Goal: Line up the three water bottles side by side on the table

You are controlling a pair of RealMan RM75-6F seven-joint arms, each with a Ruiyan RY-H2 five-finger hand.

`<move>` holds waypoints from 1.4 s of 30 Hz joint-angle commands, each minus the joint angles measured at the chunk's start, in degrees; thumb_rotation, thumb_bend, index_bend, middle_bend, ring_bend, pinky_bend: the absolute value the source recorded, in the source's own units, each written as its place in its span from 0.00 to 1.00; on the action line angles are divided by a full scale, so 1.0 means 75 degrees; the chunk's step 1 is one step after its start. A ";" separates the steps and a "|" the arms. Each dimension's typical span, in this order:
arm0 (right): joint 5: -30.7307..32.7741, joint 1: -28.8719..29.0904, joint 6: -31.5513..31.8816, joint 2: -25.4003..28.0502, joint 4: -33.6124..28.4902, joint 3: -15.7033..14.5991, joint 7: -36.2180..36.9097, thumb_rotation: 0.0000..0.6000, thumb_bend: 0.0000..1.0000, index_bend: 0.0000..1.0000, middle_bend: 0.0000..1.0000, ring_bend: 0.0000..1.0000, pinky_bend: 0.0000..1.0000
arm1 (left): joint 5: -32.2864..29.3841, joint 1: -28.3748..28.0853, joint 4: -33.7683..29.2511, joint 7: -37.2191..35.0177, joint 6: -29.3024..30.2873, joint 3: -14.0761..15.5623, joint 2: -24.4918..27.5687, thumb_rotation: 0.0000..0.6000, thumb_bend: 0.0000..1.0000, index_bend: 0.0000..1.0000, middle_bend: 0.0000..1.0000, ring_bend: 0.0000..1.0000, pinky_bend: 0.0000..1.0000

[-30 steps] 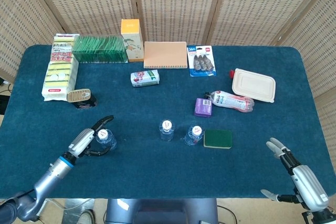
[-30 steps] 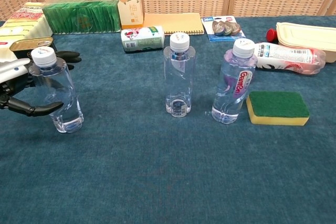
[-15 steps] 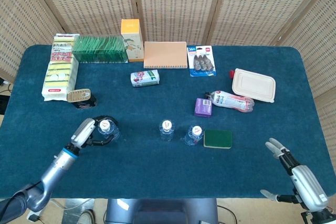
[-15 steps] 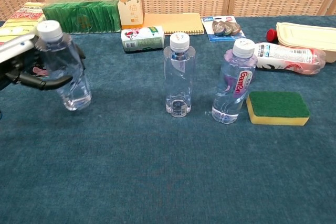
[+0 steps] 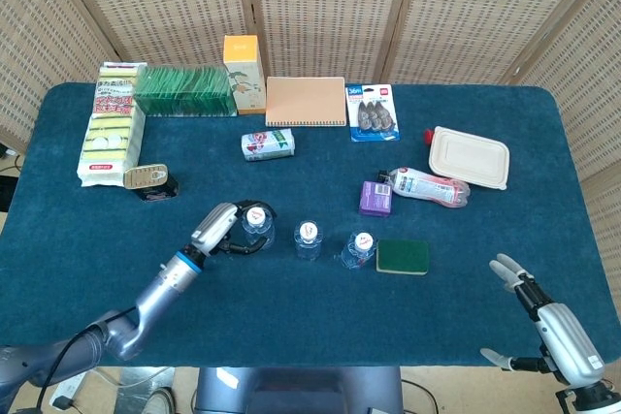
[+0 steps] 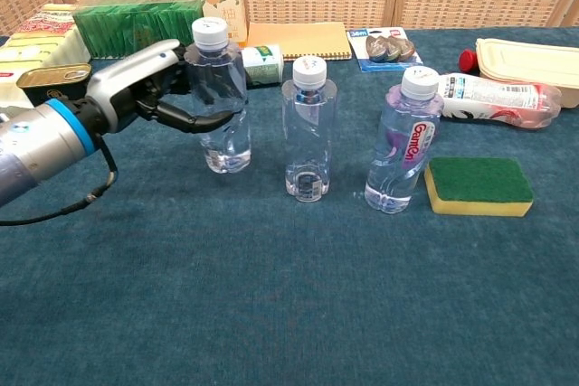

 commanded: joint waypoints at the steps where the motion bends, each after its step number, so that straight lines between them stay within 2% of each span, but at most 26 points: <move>1: 0.0004 0.0010 0.0000 0.0010 0.0024 0.0004 0.0045 1.00 0.00 0.03 0.03 0.07 0.22 | -0.0152 -0.0110 0.0228 0.0045 -0.0143 -0.0061 -0.0238 1.00 0.43 0.50 0.43 0.36 0.50; 13: -0.0038 0.0004 0.0034 0.0023 0.0038 -0.0001 0.0083 1.00 0.00 0.03 0.03 0.07 0.22 | -0.0196 -0.0050 0.0888 -0.0338 -0.0032 0.0195 -0.0645 1.00 0.44 0.50 0.43 0.36 0.50; 27: -0.0022 0.0014 0.0000 0.0037 0.0010 -0.0007 0.0069 1.00 0.00 0.03 0.03 0.07 0.22 | -0.0179 -0.0240 0.1220 -0.0230 0.0026 0.0211 -0.0949 1.00 0.43 0.50 0.43 0.36 0.50; 34: 0.0003 0.0019 -0.0002 0.0038 0.0013 0.0006 0.0078 1.00 0.00 0.03 0.03 0.07 0.22 | -0.0280 -0.0233 0.1373 -0.0035 -0.0054 0.0234 -0.1036 1.00 0.35 0.50 0.43 0.36 0.49; 39: -0.0014 0.0020 -0.0016 0.0033 -0.0001 0.0000 0.0042 1.00 0.00 0.03 0.03 0.07 0.22 | -0.0290 -0.0265 0.1361 -0.0155 -0.0085 0.0244 -0.1028 1.00 0.33 0.43 0.41 0.32 0.48; 41: -0.0014 0.0015 -0.0008 0.0037 -0.0011 0.0000 0.0034 1.00 0.00 0.03 0.03 0.08 0.22 | -0.0248 -0.0288 0.1324 -0.0320 -0.0128 0.0303 -0.0985 1.00 0.33 0.36 0.36 0.27 0.45; 42: -0.0015 0.0012 -0.0001 0.0040 -0.0013 0.0000 0.0035 1.00 0.00 0.03 0.03 0.08 0.22 | -0.0218 -0.0306 0.1313 -0.0381 -0.0164 0.0341 -0.0956 1.00 0.33 0.29 0.30 0.22 0.42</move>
